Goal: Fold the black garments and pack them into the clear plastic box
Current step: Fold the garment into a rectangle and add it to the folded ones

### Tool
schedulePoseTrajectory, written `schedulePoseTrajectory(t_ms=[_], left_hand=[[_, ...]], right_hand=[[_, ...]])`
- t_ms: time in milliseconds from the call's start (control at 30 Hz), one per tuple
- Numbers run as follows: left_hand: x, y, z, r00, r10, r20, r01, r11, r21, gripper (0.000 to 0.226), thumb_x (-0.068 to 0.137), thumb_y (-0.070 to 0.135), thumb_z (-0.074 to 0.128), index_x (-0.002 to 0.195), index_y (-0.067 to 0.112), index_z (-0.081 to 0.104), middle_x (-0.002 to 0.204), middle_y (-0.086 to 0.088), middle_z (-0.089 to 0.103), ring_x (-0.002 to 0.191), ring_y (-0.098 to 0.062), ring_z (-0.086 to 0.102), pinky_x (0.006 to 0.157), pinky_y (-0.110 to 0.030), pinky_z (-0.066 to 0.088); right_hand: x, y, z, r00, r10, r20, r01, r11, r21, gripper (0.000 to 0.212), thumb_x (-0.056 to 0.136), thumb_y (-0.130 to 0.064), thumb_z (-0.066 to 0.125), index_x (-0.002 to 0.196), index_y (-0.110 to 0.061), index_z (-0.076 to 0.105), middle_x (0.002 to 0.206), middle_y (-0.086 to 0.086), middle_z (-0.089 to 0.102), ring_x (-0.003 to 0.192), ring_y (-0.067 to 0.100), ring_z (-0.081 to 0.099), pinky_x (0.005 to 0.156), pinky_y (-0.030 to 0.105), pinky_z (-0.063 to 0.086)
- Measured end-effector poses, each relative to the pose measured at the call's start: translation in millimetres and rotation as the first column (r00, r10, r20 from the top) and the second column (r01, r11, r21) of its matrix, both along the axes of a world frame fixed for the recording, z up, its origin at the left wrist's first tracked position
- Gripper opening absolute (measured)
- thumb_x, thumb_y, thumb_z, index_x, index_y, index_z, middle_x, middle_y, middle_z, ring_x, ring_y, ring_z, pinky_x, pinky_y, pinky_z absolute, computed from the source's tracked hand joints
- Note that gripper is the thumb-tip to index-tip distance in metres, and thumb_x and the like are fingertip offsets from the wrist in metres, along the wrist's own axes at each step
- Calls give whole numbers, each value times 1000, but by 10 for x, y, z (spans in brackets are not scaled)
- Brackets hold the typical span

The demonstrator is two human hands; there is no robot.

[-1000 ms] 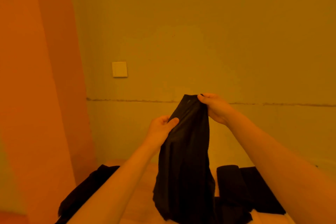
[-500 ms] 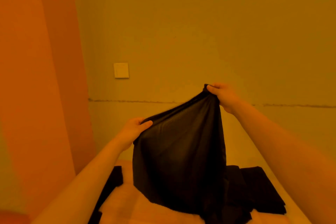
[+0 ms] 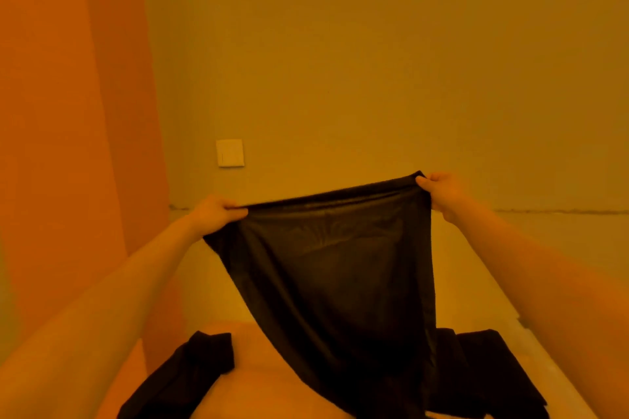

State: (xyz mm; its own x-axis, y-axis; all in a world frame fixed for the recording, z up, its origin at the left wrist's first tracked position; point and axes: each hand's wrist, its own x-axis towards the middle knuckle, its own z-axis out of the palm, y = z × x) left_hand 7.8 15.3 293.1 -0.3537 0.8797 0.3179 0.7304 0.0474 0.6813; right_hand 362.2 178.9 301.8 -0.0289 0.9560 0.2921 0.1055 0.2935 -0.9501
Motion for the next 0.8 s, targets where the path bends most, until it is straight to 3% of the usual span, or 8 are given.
schedulePoseTrajectory(t_ms=[100,167,367,500,633,667,733,800], left_hand=[[85,101,601,997,66,33,-73,954,290,9,92,10,55,99,11,62,72,-6,56,68,-7,57,42,-16,37],[120,96,937,996,56,62,-77,907,414,6,93,11,55,89,10,59,65,-1,50,51,-1,52,44,-15,37],[63,-143,822,984,89,-154,-20,914,405,12,91,16,59,86,6,64,64,-1,52,57,-11,46,47,-14,34],[16,-412,472,863,169,-476,-18,952,305,14,92,20,57,90,9,66,58,7,46,54,-5,41,46,-24,27],[-31,-618,300,809,95,-581,23,981,192,16,91,16,58,91,4,68,66,-2,50,59,-17,44,50,-21,27],[-69,-674,282,802,74,-593,33,985,167,15,91,15,57,87,4,67,66,-3,51,62,-21,47,51,-21,27],[-131,-770,274,805,33,-592,37,994,106,18,91,12,57,75,7,63,61,-7,50,60,-25,49,50,-19,27],[-137,-831,304,846,6,-534,42,996,79,19,91,10,57,73,7,62,60,-9,51,55,-15,47,49,-16,31]], right_hand=[[46,10,386,994,-46,-100,54,995,80,27,95,-14,50,69,-15,48,71,3,49,63,12,48,39,15,44],[117,-9,655,982,-38,-185,64,989,134,24,95,-14,49,71,-17,50,73,2,51,65,11,50,41,13,46],[350,-223,698,981,140,-132,-112,973,203,16,97,-13,45,87,-13,57,81,1,57,71,10,56,52,13,51],[458,-366,367,988,151,-23,-144,974,176,21,96,-10,45,81,-18,56,74,-3,63,59,1,62,57,15,52],[563,-476,121,966,257,-10,-255,962,98,16,95,-14,47,83,-17,57,68,-7,68,73,8,62,61,16,53],[609,-513,97,946,325,-2,-324,944,67,8,90,-21,56,84,-16,58,66,-9,69,72,9,65,64,20,54],[711,-553,63,896,443,15,-444,896,9,52,51,-44,86,85,-14,62,69,-7,72,69,8,69,64,23,56],[777,-527,46,877,481,7,-481,877,-10,79,12,-50,91,80,-14,70,72,-4,73,67,8,70,57,21,55]])
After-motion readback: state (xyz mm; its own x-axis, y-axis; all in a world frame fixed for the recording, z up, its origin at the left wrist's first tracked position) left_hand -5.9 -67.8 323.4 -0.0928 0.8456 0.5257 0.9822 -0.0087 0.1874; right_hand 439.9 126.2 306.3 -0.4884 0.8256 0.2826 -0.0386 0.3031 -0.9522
